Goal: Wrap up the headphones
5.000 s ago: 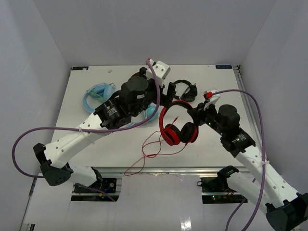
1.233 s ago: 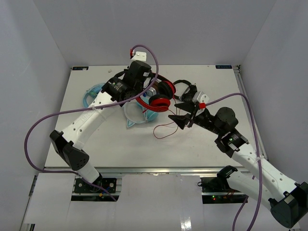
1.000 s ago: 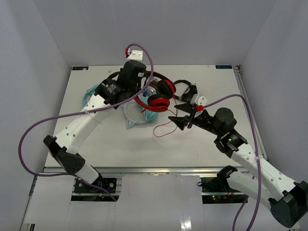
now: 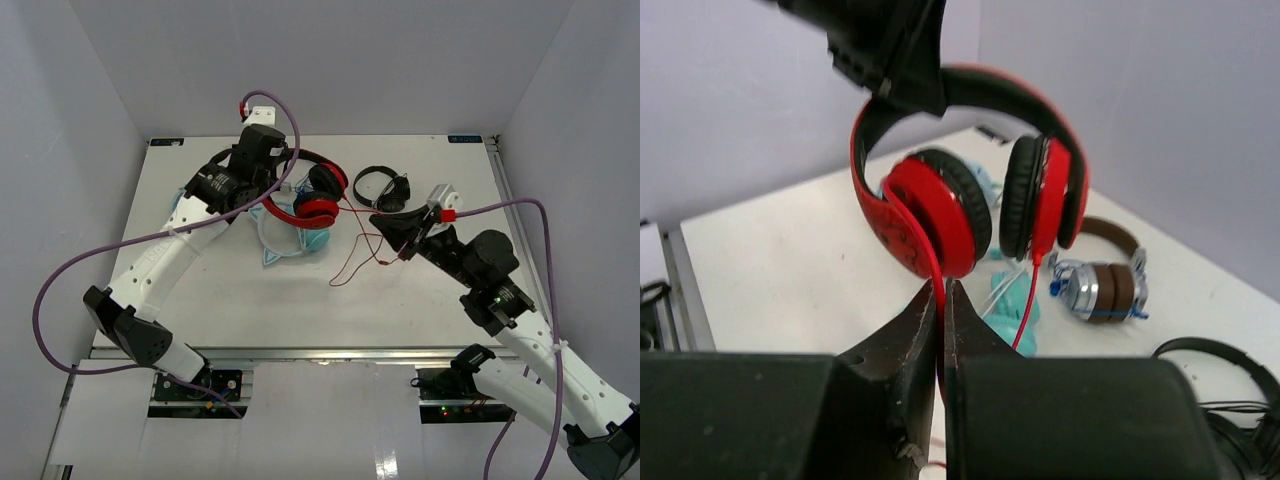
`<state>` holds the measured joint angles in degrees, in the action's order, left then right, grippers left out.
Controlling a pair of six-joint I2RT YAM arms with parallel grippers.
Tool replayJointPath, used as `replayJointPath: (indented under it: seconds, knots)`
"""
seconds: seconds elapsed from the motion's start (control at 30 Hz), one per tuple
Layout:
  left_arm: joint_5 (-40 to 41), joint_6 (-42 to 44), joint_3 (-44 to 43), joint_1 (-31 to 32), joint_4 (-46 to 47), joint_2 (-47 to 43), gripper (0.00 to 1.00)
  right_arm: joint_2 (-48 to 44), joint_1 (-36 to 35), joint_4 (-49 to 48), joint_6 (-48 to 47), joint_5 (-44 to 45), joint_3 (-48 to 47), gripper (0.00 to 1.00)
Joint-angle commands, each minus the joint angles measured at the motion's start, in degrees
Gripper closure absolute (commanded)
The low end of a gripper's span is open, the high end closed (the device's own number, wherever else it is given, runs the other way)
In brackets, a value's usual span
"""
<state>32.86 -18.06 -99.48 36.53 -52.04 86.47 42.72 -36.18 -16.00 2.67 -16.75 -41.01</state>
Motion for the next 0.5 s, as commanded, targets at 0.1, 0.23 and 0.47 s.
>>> replayJointPath:
  seconds: [0.1,0.23,0.47]
  knots:
    - [1.11,-1.12,1.48,-1.87,3.70,-3.82,1.00,-4.92,-0.29,2.73,4.89,29.09,-3.51,0.92]
    - [2.38,-0.66,0.87,-3.47,3.53,-4.90,1.00,-7.38,-0.29,4.21,8.13,44.96,-0.59,0.92]
    - [2.50,-0.11,0.21,-4.74,5.50,-9.93,1.00,-8.55,-0.29,6.68,8.80,53.64,0.79,0.92]
